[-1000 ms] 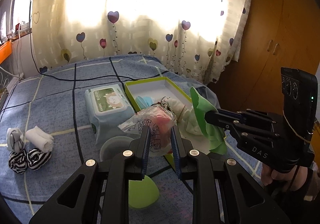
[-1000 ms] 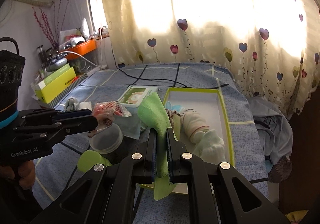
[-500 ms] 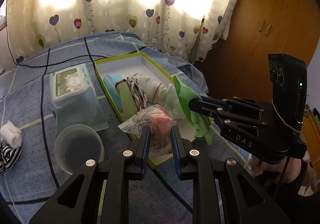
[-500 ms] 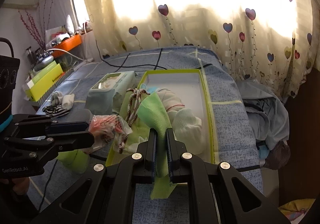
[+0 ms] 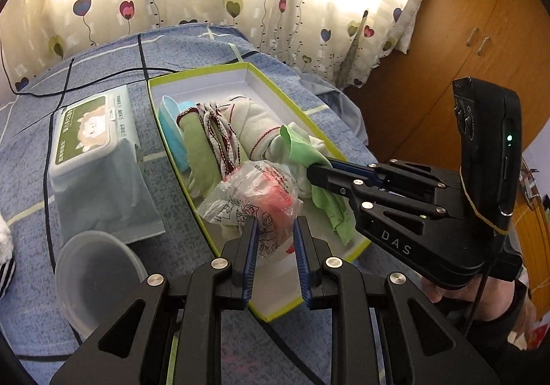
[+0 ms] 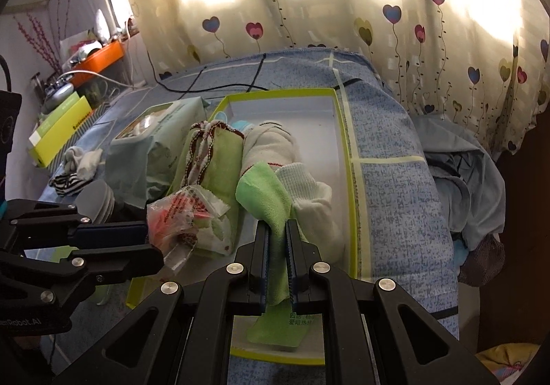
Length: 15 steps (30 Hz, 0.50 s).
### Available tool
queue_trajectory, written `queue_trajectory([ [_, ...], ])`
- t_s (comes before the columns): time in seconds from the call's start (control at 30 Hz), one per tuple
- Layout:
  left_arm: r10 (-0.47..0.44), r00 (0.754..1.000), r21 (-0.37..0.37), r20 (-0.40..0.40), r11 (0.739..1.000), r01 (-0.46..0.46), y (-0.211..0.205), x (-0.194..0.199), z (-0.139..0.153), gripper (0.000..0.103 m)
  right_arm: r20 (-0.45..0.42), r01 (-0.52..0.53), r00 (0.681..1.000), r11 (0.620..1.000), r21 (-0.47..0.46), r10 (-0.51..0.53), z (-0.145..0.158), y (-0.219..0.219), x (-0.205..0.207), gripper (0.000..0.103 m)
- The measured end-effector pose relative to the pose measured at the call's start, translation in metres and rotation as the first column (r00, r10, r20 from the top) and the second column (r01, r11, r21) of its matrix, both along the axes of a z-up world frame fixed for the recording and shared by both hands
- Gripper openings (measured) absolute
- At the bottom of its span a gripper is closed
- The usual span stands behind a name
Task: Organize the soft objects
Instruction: 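Open the left tool to drop the bag while the right tool releases the green cloth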
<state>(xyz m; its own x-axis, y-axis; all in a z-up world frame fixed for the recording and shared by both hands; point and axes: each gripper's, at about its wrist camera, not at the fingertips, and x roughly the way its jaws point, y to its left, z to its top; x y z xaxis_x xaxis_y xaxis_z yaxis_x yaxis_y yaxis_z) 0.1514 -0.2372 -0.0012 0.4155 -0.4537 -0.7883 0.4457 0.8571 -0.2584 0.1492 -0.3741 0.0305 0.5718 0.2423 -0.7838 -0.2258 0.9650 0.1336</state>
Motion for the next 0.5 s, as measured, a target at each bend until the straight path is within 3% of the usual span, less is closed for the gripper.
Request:
queue_trajectory([
  [0.37, 0.034, 0.999, 0.007, 0.015, 0.999, -0.034, -0.006, 0.031, -0.003, 0.022, -0.005, 0.004, 1.0, 1.0, 0.03, -0.004, -0.001, -0.001, 0.034, 0.009],
  [0.47, 0.028, 1.0, -0.01, 0.01, 1.0, -0.028, -0.003, 0.032, -0.003, 0.022, 0.001, 0.001, 1.0, 0.999, 0.035, -0.001, 0.002, -0.001, 0.03, 0.012],
  [0.5, 0.024, 1.0, -0.011, 0.015, 1.0, -0.024, -0.003, 0.03, -0.002, 0.022, 0.002, -0.002, 1.0, 0.999, 0.035, 0.002, 0.003, 0.0, 0.027, 0.017],
])
